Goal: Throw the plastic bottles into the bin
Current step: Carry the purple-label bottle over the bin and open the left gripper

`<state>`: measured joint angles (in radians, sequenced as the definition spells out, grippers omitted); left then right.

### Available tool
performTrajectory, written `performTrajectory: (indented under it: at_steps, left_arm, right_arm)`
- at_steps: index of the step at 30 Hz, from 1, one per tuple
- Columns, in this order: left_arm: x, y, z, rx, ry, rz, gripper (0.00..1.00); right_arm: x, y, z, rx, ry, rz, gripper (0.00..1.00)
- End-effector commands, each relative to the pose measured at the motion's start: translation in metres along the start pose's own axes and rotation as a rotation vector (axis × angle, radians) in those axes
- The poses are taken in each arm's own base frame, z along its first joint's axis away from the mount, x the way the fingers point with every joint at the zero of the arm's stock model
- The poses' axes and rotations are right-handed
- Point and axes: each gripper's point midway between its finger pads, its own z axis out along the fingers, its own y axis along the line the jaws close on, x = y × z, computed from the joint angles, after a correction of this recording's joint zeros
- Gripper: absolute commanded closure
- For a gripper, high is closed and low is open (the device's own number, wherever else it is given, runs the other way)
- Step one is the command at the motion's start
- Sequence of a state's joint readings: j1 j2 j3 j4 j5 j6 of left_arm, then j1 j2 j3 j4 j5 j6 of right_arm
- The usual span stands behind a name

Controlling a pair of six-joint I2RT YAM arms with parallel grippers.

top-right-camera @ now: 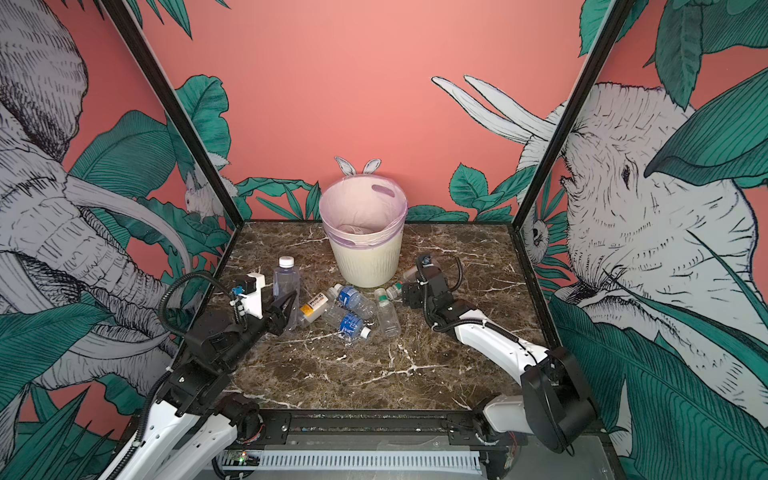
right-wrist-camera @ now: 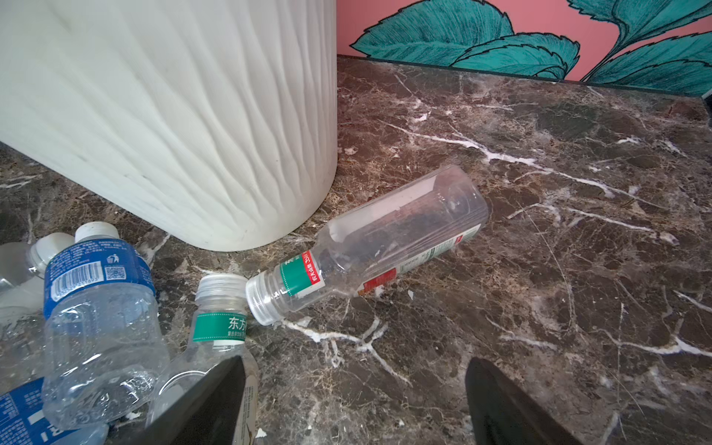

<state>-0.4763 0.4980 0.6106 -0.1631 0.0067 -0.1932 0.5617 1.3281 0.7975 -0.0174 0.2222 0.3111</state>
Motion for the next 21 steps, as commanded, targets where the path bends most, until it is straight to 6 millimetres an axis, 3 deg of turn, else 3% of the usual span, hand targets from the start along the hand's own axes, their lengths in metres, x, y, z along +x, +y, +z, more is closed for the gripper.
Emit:
performTrajectory:
  at_steps: [1, 3, 7, 12, 13, 16, 18, 21]
  left_arm:
    - [-0.038, -0.006, 0.004, 0.007, -0.063, 0.017, 0.52]
    - [-0.059, -0.010, 0.016, 0.010, -0.082, 0.026, 0.52]
    - [-0.120, -0.020, 0.051, 0.020, -0.159, 0.050, 0.57]
    - [-0.182, -0.042, 0.139, 0.089, -0.168, 0.082, 0.55]
    - [-0.190, -0.044, 0.158, 0.090, -0.158, 0.086, 0.51]
    - [-0.198, -0.038, 0.210, 0.044, -0.117, 0.095, 0.18]
    - [-0.199, -0.032, 0.233, 0.020, -0.099, 0.099, 0.01]
    - [-0.196, -0.035, 0.252, 0.041, -0.095, 0.105, 0.00]
  right_arm:
    - [-0.015, 0.002, -0.004, -0.015, -0.048, 0.019, 0.08]
    - [-0.015, 0.002, -0.005, -0.014, -0.047, 0.018, 0.08]
    - [-0.017, 0.000, -0.007, -0.004, -0.048, 0.009, 0.08]
    - [-0.019, -0.002, -0.010, 0.007, -0.046, -0.001, 0.07]
    - [-0.019, -0.003, -0.011, 0.008, -0.046, -0.004, 0.07]
    - [-0.019, -0.006, -0.011, 0.015, -0.046, -0.002, 0.06]
    - [-0.019, -0.007, -0.011, 0.013, -0.042, 0.000, 0.06]
    - [-0.019, -0.006, -0.012, 0.002, -0.040, 0.001, 0.06]
